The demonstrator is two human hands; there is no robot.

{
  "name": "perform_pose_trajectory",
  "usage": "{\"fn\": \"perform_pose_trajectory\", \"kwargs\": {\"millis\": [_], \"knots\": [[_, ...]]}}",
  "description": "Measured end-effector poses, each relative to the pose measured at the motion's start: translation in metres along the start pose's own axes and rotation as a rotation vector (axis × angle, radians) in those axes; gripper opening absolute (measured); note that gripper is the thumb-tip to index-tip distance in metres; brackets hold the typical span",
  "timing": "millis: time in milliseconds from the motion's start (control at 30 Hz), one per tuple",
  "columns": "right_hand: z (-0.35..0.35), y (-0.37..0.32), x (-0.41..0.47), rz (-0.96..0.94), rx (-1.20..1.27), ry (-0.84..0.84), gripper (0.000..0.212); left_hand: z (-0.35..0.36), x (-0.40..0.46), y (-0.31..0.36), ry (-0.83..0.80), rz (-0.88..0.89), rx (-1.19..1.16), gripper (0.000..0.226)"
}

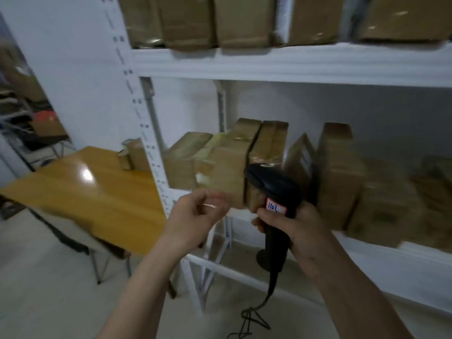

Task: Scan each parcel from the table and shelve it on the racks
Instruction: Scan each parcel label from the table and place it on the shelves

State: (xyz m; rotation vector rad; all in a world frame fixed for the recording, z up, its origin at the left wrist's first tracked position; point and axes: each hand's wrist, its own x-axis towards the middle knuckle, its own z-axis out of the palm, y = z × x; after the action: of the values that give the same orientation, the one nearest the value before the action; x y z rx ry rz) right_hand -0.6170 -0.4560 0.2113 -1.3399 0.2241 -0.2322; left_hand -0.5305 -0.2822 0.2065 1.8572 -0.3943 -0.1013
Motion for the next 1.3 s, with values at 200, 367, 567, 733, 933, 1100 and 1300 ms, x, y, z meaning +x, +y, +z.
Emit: {"fn": "perform_pose_trajectory", "kwargs": {"millis": [200, 367, 567, 733, 933, 1100, 1300], "knots": [[0.133, 0.049, 0.04, 0.074, -0.021, -0.081, 0.019, -0.13, 0.004, -0.062, 0.066, -0.078, 0.106, 0.017], [0.236, 0.09, 0.07, 0.159, -0.047, -0.15, 0.016, -0.236, 0.009, -0.109, 0.15, -0.129, 0.267, 0.02], [0.318, 0.124, 0.089, 0.252, -0.101, -0.206, 0.012, -0.314, 0.016, -0.151, 0.199, -0.204, 0.478, 0.027], [0.357, 0.139, 0.112, 0.287, -0.105, -0.208, 0.017, -0.349, 0.028, -0.183, 0.19, -0.252, 0.547, 0.034], [0.403, 0.164, 0.153, 0.344, -0.066, -0.242, 0.023, -0.393, 0.051, -0.221, 0.2, -0.255, 0.606, 0.037], [0.44, 0.181, 0.207, 0.357, -0.081, -0.259, 0.022, -0.424, 0.107, -0.253, 0.197, -0.274, 0.599, 0.038], [0.477, 0.181, 0.288, 0.362, -0.051, -0.204, 0.024, -0.459, 0.202, -0.266, 0.139, -0.286, 0.59, 0.038]]}}
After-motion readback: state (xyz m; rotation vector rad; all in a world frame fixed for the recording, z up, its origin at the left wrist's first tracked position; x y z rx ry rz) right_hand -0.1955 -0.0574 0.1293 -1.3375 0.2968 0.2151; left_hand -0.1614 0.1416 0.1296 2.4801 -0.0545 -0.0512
